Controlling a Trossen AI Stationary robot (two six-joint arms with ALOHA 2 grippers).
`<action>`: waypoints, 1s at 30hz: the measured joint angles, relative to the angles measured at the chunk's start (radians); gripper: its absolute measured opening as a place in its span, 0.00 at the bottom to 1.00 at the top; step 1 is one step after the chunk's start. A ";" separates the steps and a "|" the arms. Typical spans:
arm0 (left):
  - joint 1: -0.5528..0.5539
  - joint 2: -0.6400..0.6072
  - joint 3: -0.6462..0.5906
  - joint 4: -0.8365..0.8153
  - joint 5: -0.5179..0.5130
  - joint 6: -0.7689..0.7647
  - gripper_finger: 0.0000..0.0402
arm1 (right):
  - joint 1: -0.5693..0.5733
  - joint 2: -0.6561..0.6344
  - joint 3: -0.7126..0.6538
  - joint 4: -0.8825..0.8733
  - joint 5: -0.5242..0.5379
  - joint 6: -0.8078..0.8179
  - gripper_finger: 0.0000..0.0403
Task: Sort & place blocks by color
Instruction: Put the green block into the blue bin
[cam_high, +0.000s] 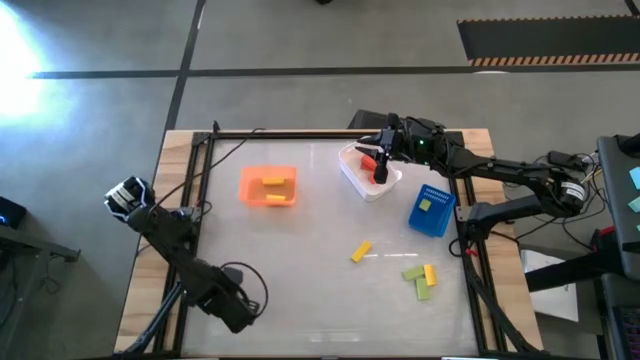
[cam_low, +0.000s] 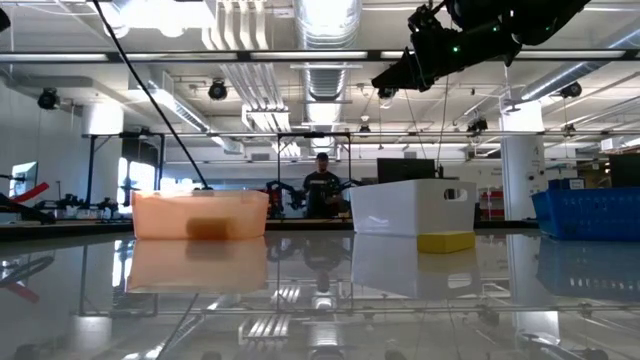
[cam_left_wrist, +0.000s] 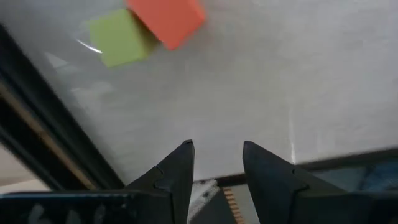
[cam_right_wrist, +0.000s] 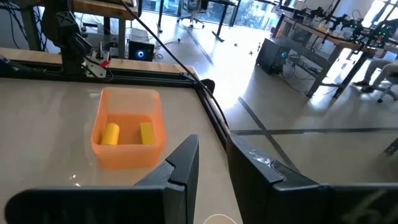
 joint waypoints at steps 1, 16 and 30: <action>-0.003 -0.001 0.000 -0.021 0.000 -0.001 0.30 | 0.000 0.000 0.000 0.000 0.000 0.000 0.18; -0.020 -0.007 -0.088 -0.096 -0.043 -0.044 0.30 | 0.000 0.000 0.000 0.000 0.000 0.000 0.18; -0.023 -0.009 -0.134 -0.089 -0.089 -0.054 0.38 | 0.000 0.000 0.000 0.000 0.000 0.000 0.18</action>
